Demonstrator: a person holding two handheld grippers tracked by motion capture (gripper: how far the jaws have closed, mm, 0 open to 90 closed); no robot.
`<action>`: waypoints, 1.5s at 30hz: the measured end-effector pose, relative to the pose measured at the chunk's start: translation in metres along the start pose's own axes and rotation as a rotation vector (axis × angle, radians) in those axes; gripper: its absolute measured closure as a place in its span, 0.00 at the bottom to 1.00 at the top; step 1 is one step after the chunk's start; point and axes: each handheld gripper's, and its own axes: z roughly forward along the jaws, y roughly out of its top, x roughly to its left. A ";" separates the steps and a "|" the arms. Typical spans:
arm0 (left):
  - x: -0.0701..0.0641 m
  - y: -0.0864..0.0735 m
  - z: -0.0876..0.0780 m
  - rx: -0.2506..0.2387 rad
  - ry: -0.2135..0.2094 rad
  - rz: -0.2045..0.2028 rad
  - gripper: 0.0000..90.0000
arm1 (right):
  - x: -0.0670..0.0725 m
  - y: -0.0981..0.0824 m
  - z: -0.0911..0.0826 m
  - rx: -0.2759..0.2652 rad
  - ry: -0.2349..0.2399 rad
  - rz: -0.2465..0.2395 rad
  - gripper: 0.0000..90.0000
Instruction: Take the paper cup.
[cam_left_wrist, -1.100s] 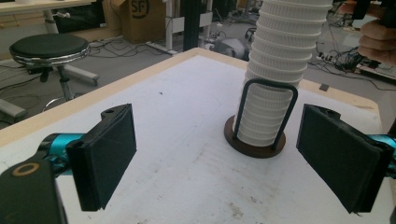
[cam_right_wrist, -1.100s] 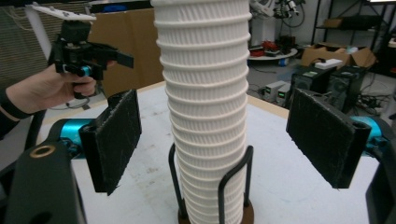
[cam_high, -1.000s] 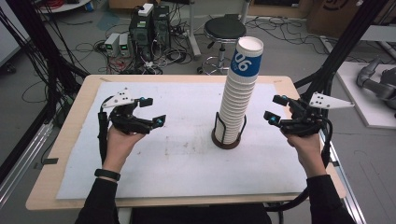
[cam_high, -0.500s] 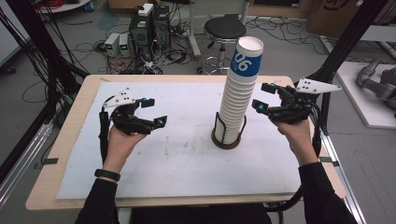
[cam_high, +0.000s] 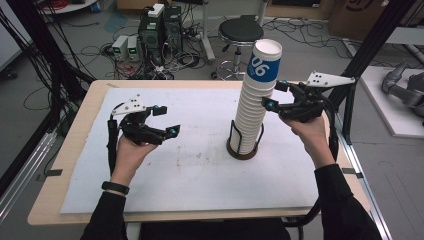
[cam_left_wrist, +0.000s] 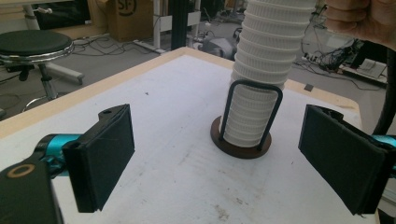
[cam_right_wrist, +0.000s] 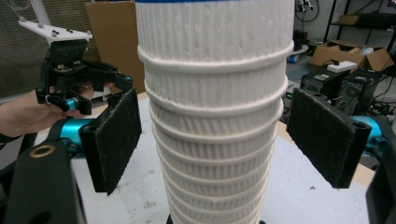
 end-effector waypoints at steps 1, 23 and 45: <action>0.000 0.000 0.000 0.002 -0.003 0.001 0.12 | 0.000 0.001 0.001 0.003 0.004 -0.001 0.20; -0.011 0.014 0.014 -0.011 -0.077 -0.005 0.12 | -0.005 0.008 0.019 0.029 0.024 -0.001 0.15; -0.026 0.089 0.046 -0.043 -0.122 0.038 0.12 | -0.005 0.008 0.018 0.032 0.017 -0.005 0.16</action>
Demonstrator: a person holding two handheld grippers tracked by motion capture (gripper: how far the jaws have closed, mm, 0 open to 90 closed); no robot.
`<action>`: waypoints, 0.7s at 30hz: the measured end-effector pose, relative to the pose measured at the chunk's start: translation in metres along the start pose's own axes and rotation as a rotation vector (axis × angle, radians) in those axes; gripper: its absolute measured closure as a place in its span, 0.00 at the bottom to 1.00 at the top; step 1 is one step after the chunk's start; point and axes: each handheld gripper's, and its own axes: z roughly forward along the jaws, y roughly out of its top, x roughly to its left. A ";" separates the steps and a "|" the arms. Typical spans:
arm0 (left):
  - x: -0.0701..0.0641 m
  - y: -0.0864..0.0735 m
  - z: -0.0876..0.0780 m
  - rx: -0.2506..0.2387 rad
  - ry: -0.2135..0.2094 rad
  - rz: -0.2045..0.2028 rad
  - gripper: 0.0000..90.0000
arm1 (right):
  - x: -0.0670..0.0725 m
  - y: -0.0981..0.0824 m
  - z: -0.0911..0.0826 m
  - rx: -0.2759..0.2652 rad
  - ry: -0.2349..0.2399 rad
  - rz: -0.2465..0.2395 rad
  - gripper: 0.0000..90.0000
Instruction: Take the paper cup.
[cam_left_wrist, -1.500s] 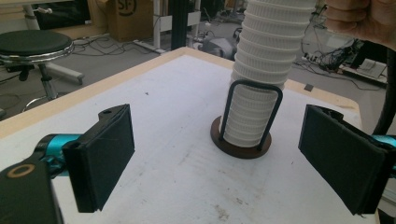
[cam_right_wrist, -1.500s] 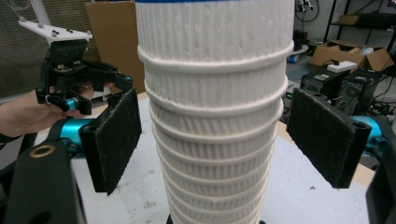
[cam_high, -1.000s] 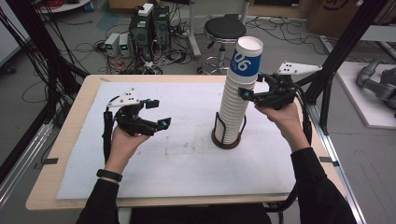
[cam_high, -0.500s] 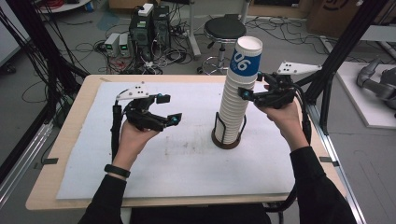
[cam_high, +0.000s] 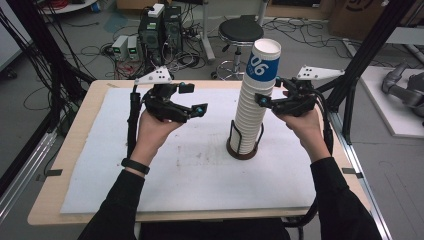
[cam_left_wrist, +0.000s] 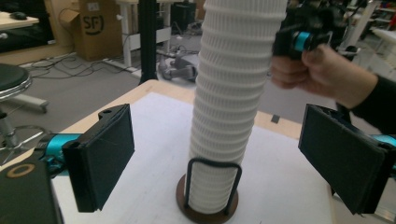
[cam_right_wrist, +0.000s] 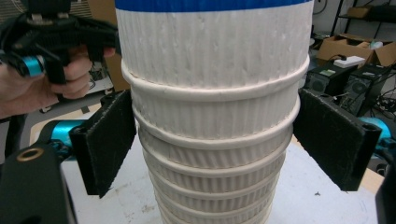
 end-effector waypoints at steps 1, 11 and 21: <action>0.000 0.004 0.002 -0.004 -0.003 0.002 0.12 | 0.000 0.000 0.000 0.000 0.000 0.002 0.16; -0.005 0.046 0.025 -0.034 -0.039 0.028 0.12 | 0.000 0.000 0.000 0.001 -0.003 0.001 0.16; -0.012 0.079 0.049 -0.062 -0.087 0.056 0.12 | 0.001 0.000 0.000 0.001 -0.006 -0.008 0.16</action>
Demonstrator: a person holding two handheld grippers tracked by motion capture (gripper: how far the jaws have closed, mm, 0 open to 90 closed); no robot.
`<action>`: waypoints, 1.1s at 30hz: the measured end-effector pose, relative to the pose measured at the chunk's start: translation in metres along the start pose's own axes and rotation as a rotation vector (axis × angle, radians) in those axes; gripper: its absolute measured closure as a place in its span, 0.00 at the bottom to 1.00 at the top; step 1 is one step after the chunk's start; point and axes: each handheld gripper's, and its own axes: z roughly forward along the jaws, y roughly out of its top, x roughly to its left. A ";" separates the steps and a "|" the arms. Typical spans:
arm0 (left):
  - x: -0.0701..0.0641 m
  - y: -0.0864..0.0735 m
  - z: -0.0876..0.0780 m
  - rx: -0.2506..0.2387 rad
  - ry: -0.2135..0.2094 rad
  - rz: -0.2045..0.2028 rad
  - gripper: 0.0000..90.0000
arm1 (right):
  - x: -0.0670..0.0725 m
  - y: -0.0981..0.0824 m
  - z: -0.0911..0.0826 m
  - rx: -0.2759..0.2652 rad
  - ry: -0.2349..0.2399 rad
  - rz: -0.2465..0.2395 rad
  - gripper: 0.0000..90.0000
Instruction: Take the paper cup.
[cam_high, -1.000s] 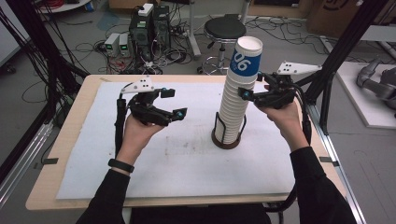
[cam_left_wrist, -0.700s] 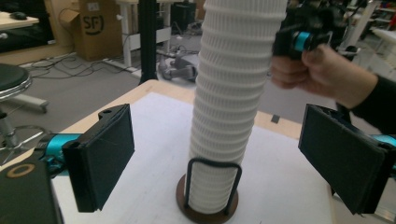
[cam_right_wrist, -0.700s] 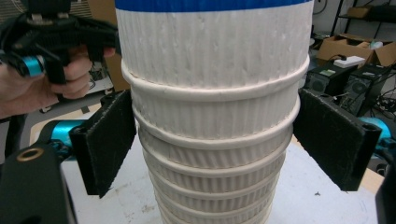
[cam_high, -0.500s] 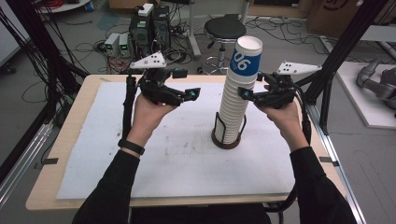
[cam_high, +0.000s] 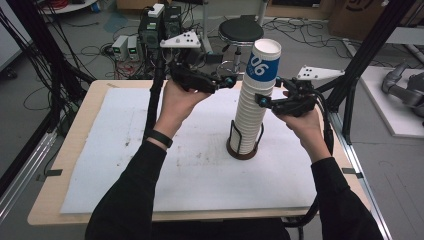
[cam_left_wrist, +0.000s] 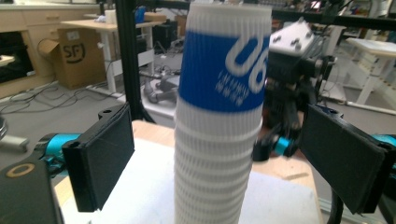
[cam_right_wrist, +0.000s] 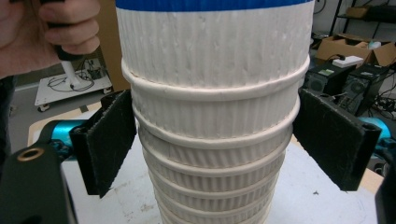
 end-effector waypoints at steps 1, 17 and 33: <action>0.000 0.003 0.003 -0.002 -0.004 0.002 0.12 | 0.000 0.000 0.000 0.001 0.000 0.000 0.16; 0.000 0.037 0.045 -0.024 -0.060 -0.009 0.12 | 0.000 0.000 0.000 0.000 -0.001 0.002 0.16; 0.005 0.045 0.069 -0.002 -0.080 -0.021 0.19 | 0.000 0.000 -0.001 0.003 0.000 -0.001 0.16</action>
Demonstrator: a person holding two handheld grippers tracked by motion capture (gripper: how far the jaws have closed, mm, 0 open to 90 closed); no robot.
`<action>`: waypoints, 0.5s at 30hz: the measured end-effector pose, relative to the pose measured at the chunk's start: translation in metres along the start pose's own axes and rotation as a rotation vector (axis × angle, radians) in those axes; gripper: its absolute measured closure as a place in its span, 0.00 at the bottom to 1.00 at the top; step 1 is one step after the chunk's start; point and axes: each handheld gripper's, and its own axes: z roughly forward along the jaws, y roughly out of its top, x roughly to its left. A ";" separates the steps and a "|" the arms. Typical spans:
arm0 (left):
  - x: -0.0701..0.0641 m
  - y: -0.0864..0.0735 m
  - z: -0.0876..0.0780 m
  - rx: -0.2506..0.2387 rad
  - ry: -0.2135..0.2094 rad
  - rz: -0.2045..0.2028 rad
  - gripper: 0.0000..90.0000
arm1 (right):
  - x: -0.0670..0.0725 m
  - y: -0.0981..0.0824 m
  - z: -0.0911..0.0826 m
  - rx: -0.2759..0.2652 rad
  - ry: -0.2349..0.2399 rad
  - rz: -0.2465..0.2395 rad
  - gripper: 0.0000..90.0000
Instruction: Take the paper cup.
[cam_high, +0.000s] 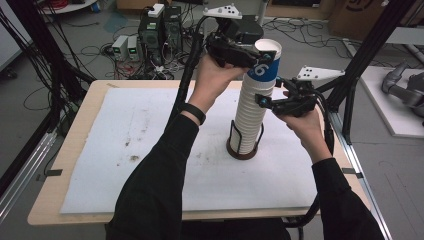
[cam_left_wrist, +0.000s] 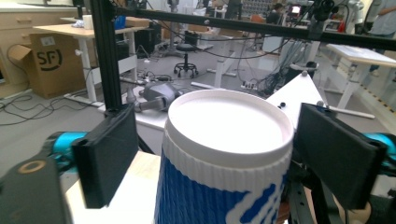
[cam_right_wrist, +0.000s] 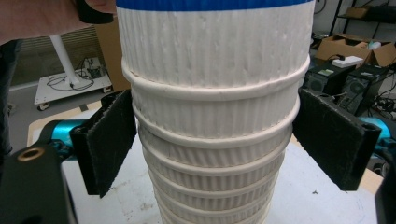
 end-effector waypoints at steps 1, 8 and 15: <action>0.001 0.000 0.000 -0.002 -0.007 -0.003 0.23 | 0.000 0.000 0.000 0.000 0.000 0.000 0.16; 0.002 0.000 0.001 -0.009 -0.037 -0.013 0.33 | -0.001 0.000 0.000 -0.002 -0.002 0.000 0.16; 0.001 0.004 0.000 -0.004 -0.027 -0.003 0.33 | 0.000 0.000 0.000 0.001 -0.003 0.002 0.16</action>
